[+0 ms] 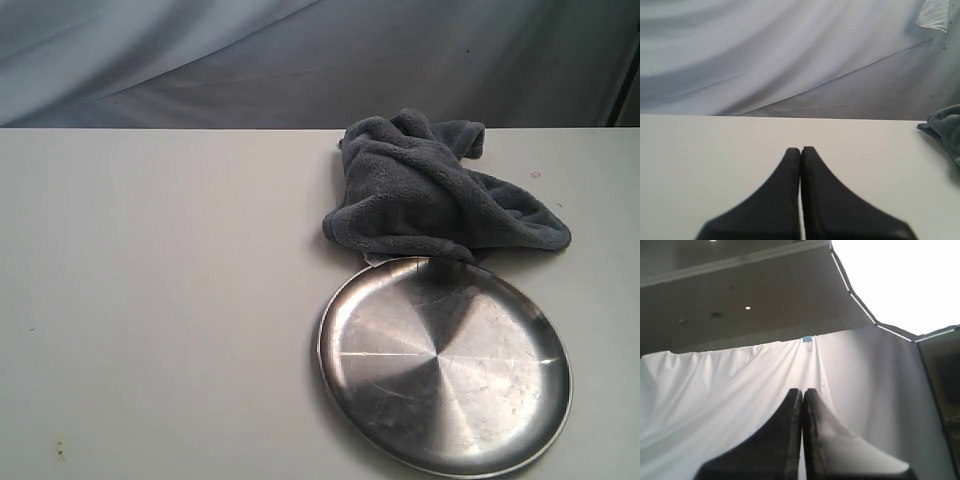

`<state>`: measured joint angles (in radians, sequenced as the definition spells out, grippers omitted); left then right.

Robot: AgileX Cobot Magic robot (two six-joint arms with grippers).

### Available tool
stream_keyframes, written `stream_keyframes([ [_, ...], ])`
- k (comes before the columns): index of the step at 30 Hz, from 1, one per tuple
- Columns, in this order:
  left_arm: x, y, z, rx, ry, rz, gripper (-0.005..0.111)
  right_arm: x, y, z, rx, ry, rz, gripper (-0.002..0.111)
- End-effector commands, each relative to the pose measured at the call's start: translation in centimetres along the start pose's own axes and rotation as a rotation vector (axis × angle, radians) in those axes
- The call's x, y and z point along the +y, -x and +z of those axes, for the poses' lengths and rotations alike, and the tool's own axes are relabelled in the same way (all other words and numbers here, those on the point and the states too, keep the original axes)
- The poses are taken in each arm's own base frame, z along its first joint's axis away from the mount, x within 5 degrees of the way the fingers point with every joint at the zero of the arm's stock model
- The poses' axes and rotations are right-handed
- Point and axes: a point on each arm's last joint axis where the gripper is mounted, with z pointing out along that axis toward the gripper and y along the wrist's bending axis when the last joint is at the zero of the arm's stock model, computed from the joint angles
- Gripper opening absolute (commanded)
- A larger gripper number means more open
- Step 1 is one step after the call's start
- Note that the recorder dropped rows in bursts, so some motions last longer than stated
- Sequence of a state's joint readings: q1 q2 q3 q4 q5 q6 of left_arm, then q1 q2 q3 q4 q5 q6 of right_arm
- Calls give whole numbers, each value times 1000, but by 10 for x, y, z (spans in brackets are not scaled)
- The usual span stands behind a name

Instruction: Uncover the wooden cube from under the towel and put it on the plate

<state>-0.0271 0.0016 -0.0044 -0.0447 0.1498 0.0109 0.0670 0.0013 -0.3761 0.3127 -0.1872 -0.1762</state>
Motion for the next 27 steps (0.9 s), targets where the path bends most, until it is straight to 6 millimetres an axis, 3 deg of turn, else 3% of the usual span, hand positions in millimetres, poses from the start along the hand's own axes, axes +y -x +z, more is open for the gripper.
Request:
stream_keyframes([
  [1,0,-1,0,-1,-1,-2,1,7,7,11,162,46,-105,0],
  [6,0,-1,0,-1,-1,-2,1,13,-1,32,393,84,-105,0],
  [12,0,-1,0,-1,-1,0,1,19,-25,57,663,167,-79,0],
  [27,0,-1,0,-1,-1,-2,1,50,-134,107,1429,358,-1,0],
])
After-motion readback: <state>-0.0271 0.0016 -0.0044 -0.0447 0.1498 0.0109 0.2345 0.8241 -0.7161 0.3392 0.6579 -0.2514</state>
